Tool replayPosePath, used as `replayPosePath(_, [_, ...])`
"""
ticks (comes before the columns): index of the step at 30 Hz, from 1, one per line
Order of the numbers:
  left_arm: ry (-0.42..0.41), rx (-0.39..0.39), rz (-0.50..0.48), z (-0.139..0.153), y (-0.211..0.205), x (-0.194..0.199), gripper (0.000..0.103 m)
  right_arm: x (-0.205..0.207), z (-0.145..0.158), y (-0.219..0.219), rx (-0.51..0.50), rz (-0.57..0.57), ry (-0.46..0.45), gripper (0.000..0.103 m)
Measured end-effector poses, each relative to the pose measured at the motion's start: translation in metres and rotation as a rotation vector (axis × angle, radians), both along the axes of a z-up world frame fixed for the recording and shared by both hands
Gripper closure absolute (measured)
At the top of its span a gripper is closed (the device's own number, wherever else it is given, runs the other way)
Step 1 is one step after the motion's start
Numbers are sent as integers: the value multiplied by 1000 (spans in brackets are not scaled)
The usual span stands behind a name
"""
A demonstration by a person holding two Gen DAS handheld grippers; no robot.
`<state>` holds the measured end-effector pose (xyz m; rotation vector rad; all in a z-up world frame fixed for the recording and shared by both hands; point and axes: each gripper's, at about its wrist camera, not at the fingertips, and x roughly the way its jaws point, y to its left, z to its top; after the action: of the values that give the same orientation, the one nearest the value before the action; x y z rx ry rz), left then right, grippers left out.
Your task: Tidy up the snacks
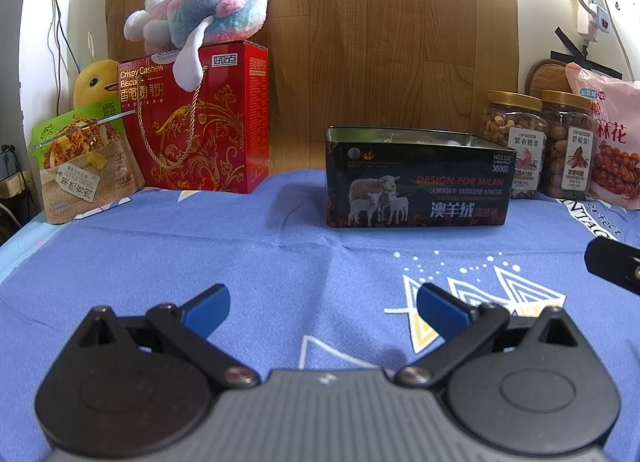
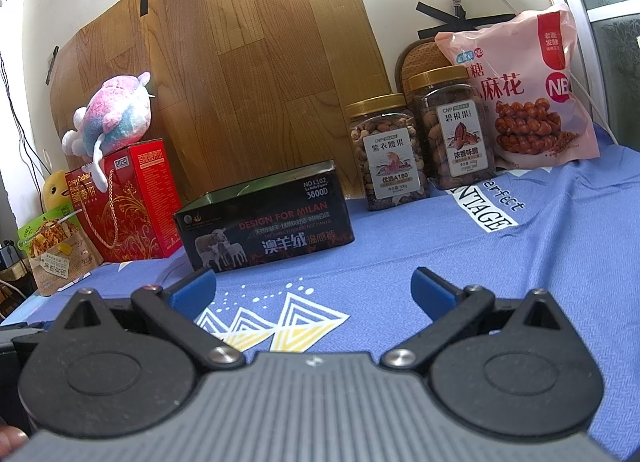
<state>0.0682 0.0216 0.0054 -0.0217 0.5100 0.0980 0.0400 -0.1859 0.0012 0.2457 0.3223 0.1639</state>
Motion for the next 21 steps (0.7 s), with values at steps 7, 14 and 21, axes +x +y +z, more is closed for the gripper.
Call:
replayPosePath(7, [0, 0, 1, 0, 0, 0, 0, 0, 0, 1, 0, 0, 0, 0])
replayPosePath(14, [1, 1, 2, 0, -1, 0, 0, 0, 0, 1, 0, -3, 0, 0])
replayPosePath(21, [1, 1, 2, 1, -1, 0, 0, 0, 0, 1, 1, -3, 0, 0])
